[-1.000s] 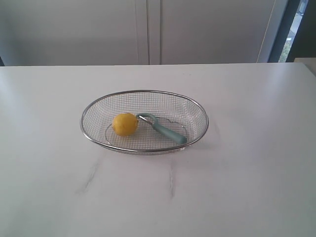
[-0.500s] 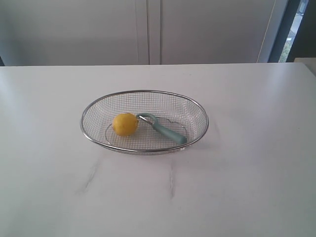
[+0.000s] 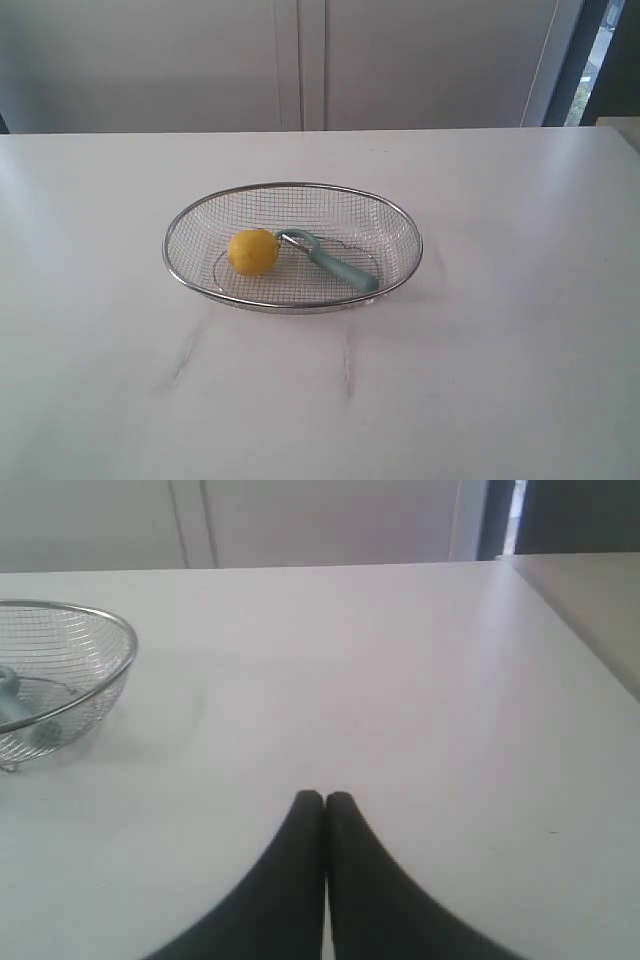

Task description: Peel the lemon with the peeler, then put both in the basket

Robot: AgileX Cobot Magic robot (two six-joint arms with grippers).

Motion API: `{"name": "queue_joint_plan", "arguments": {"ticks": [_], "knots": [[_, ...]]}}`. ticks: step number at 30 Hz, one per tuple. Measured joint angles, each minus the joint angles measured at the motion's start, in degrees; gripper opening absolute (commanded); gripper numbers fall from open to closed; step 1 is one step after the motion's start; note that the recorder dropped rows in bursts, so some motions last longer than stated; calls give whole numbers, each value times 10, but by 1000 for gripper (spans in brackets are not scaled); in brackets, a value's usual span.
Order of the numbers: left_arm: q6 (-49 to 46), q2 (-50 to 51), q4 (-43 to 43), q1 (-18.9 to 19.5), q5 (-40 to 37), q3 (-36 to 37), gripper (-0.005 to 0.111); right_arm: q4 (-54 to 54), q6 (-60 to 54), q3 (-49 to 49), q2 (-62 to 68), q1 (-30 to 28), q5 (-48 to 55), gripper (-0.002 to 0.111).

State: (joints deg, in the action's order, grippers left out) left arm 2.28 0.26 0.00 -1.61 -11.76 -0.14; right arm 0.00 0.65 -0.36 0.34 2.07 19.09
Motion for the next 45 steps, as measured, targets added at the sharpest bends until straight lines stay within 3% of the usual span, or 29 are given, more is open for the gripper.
{"name": "queue_joint_plan", "arguments": {"ticks": [6,45], "knots": [[0,0,0,0,0,0,0,0,0,0,0,31,0,0],[1,0,0,0,0,0,0,3,0,0,0,32,2,0]]}}
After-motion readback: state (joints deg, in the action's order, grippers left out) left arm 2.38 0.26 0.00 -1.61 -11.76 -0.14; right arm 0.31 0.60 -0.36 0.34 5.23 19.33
